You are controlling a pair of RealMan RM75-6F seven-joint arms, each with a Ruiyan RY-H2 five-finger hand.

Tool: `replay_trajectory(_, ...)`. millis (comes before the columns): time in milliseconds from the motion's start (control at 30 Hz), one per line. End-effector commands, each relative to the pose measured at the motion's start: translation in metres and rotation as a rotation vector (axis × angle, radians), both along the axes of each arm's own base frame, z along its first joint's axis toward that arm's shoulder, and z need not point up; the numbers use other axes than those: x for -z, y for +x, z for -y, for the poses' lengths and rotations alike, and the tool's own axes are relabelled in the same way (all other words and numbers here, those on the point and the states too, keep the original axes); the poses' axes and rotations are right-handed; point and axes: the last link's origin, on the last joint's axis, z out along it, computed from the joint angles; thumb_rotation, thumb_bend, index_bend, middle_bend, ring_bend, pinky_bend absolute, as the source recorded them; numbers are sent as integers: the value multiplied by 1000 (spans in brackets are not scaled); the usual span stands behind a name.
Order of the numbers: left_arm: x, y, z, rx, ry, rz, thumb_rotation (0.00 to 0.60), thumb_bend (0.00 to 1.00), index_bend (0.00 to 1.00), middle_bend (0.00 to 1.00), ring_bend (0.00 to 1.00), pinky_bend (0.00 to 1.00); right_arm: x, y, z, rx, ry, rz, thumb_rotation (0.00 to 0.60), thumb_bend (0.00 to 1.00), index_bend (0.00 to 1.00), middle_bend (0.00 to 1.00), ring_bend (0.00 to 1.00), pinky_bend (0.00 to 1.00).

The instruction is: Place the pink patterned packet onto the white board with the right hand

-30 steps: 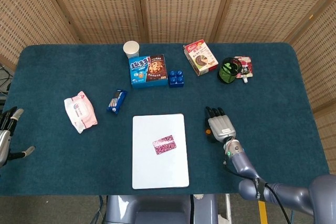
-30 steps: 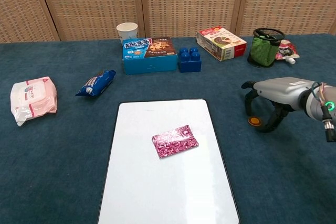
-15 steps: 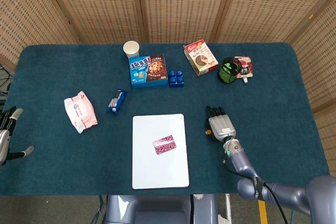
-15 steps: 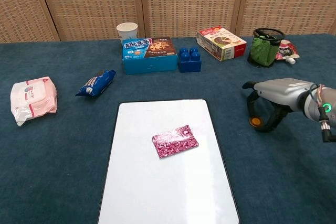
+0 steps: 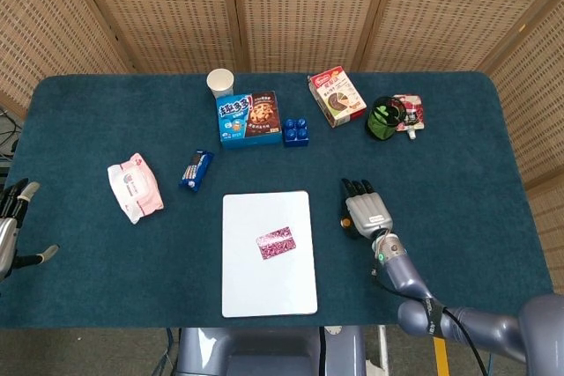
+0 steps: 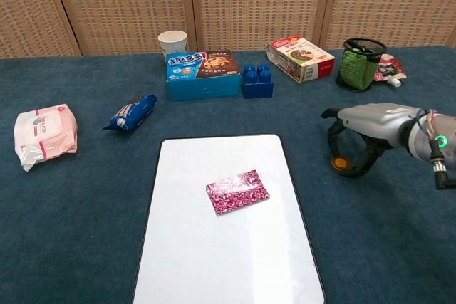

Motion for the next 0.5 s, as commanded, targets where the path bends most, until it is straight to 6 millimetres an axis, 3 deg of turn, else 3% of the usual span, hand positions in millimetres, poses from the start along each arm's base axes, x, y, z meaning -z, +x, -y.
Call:
replay_trajectory(33,0,0,0,0,-1,0,600,0,0,0,0,0,-2,32,2,-45,8,48,600,363,574,0,0,0)
replay_trajectory(300,-2,-2,-2,-8,2,9,600,0,0,0,0,0,20,100,-7,-122,52,68,600,363,574,0,0,0)
replay_trajectory(500,-5,-3,-2,-11,3,22,600,0,0,0,0,0,48,121,-21,-116,84,28,600,364,574,0,0,0)
